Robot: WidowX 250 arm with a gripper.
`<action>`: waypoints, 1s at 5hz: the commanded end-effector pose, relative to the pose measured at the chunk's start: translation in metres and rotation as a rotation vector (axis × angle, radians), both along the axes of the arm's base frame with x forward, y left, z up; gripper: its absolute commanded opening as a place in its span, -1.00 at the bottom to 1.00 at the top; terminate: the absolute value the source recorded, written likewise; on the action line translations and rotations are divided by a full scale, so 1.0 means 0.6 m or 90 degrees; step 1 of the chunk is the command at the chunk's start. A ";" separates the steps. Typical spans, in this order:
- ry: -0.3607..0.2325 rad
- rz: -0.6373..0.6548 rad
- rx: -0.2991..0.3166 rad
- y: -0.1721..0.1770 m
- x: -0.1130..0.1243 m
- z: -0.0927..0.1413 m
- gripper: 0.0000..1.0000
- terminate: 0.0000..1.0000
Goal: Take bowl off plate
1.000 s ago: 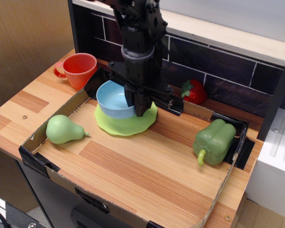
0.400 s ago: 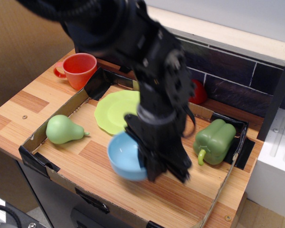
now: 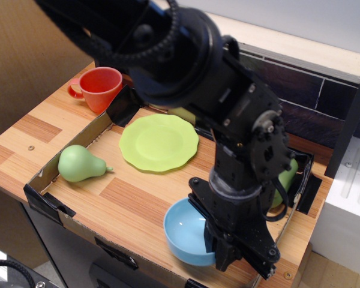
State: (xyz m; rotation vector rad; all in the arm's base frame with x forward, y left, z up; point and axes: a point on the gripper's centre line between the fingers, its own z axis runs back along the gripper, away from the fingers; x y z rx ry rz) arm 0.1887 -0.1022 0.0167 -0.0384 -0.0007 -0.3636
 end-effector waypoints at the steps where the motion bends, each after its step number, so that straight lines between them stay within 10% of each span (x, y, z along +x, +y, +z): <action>1: -0.024 0.029 -0.017 0.016 0.009 0.015 1.00 -1.00; 5: -0.067 0.087 -0.023 0.050 0.051 0.085 1.00 -1.00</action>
